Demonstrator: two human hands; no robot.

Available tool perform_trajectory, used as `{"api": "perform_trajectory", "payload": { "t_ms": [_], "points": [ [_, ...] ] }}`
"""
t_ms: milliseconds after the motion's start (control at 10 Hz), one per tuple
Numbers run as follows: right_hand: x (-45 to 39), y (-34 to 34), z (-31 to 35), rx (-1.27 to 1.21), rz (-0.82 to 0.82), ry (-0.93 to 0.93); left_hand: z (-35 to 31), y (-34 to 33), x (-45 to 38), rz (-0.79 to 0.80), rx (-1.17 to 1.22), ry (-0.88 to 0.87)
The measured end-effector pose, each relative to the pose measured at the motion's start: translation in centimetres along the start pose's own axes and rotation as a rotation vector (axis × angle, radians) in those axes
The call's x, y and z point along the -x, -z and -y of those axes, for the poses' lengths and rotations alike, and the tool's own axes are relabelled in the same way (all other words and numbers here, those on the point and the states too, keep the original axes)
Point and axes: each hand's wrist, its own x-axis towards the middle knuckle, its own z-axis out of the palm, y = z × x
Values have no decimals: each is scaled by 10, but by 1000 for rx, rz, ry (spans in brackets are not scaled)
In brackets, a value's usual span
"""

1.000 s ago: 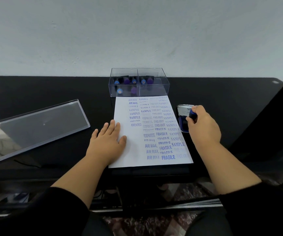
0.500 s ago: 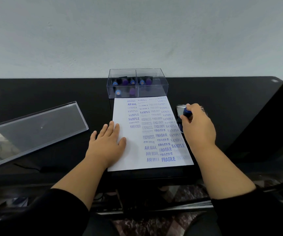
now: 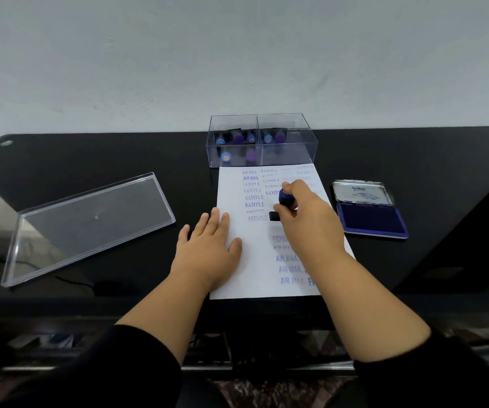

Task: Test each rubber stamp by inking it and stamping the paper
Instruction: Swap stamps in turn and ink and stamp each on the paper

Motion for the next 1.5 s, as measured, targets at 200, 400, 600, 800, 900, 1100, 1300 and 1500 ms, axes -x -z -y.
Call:
{"api": "perform_trajectory", "payload": {
  "t_ms": [200,400,600,800,900,1100,1300,1500],
  "points": [
    [-3,-12,10,-16,52,62,1,0,-1,-2,16,-1],
    [-2,-21,16,7,103,79,2,-2,-2,-8,18,1],
    [-1,-27,18,49,127,93,2,-3,-2,-11,21,-2],
    [2,-28,19,93,117,102,1,-2,-1,-7,24,-5],
    [4,-29,19,87,117,102,2,-2,-1,-4,24,-5],
    [3,-29,17,76,111,98,1,-2,-1,-2,24,-7],
    [1,-30,16,83,105,118,2,-2,-2,-4,21,-6],
    [-4,-22,12,-64,27,44,1,-1,-1,6,15,0]
  ]
}}
